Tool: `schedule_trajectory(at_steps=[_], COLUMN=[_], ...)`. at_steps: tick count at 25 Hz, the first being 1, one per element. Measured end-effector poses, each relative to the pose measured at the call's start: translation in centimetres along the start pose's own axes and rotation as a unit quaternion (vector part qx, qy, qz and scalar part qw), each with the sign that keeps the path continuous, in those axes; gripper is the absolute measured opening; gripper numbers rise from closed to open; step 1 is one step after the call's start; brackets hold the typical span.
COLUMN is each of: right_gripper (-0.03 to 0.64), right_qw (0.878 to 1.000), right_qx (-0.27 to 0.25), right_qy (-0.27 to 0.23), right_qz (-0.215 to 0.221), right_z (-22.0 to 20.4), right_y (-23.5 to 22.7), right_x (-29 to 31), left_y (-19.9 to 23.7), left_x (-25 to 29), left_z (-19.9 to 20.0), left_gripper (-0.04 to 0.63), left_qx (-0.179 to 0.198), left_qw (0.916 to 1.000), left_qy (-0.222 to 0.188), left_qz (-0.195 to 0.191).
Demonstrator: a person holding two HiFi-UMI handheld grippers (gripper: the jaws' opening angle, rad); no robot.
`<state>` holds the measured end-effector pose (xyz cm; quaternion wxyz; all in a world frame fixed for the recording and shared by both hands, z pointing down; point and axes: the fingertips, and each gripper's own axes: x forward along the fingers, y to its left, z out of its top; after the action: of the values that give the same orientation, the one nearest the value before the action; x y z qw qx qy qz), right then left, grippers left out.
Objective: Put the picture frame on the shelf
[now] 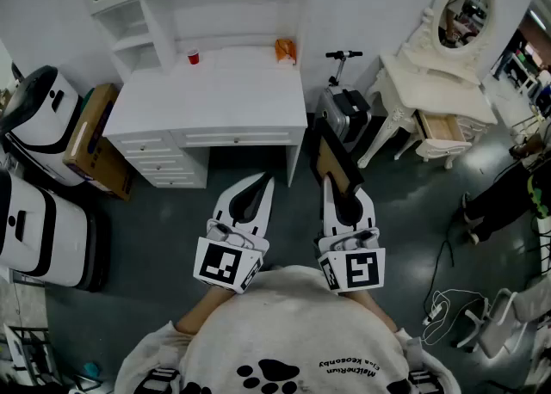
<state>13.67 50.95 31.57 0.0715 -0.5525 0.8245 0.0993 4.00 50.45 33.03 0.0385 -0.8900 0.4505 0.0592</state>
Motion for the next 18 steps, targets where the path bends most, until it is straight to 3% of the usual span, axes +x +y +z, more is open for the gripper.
schedule_trajectory(at_steps=[8, 18], right_gripper=[0.04, 0.04], right_qw=[1.0, 0.999], right_qx=[0.011, 0.04], right_qy=[-0.001, 0.004], right_qz=[0.007, -0.007], right_z=[-1.0, -2.9], right_y=[-2.6, -5.5], right_x=[0.7, 2.4], left_y=[-1.1, 1.0], left_x=[2.0, 4.3], left_z=[-0.6, -1.9], left_gripper=[0.021, 0.021], left_qx=[0.011, 0.008], left_qw=[0.9999, 0.9997], left_qy=[0.006, 0.016], left_qz=[0.004, 0.016])
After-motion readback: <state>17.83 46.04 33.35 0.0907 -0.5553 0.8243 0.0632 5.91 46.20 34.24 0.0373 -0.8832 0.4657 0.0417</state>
